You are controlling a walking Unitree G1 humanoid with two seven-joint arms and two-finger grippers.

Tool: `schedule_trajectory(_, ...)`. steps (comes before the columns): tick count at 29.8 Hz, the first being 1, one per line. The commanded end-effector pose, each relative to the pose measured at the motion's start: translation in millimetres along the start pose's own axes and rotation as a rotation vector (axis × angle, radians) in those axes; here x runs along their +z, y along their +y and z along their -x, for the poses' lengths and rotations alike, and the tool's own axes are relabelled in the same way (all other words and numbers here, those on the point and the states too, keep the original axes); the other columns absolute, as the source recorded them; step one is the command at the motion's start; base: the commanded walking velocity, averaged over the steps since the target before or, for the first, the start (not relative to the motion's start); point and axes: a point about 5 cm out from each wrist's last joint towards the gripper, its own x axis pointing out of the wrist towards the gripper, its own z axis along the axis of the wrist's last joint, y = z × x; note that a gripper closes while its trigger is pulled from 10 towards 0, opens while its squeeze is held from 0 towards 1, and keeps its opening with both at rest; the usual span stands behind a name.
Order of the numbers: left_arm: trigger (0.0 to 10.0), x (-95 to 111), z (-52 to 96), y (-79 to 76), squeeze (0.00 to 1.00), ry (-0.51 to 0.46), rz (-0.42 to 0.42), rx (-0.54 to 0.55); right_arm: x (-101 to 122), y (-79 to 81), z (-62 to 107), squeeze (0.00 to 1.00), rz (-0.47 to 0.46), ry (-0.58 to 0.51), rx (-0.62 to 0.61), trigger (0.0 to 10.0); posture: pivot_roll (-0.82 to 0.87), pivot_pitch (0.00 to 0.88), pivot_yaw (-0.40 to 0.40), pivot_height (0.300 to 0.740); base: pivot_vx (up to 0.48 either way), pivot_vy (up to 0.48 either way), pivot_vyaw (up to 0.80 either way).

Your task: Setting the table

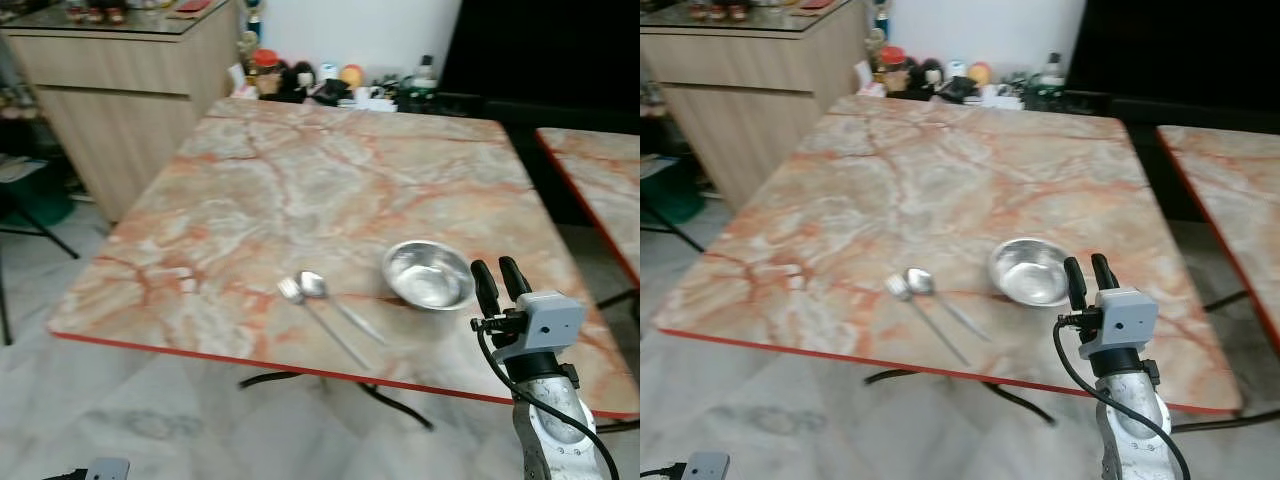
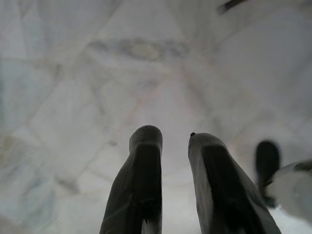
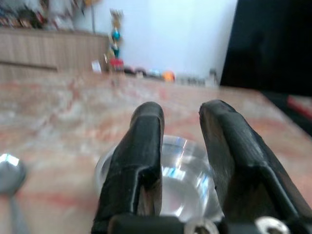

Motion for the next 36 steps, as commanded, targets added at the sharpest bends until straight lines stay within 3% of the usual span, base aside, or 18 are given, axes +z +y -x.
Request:
schedule_trajectory(1,10.0,-2.8,0.7,-0.7,0.00,0.010,0.003,0.001,-1.3,-5.4,1.0,0.00,0.014,0.016,-0.015,10.0,-0.02,0.129,0.016,0.740,0.000,0.000,0.00)
schedule_trajectory(19,10.0,-0.3,0.5,-1.9,0.00,-0.010,-0.013,-0.020,-5.6,-5.8,1.9,0.00,0.007,0.037,-0.032,10.0,-0.02,0.130,0.019,0.740,0.000,0.000,0.00)
schedule_trajectory(25,10.0,-0.3,0.4,-2.9,0.00,-0.010,-0.012,-0.024,-6.4,-5.2,2.5,0.00,0.006,0.041,-0.031,10.0,-0.02,0.129,0.019,0.740,0.127,-0.379,0.00)
schedule_trajectory(36,10.0,-0.1,0.3,-2.6,0.00,-0.011,-0.003,-0.019,-6.8,-5.6,1.9,0.00,0.010,0.042,-0.028,10.0,-0.02,0.133,0.019,0.740,0.000,0.000,0.00)
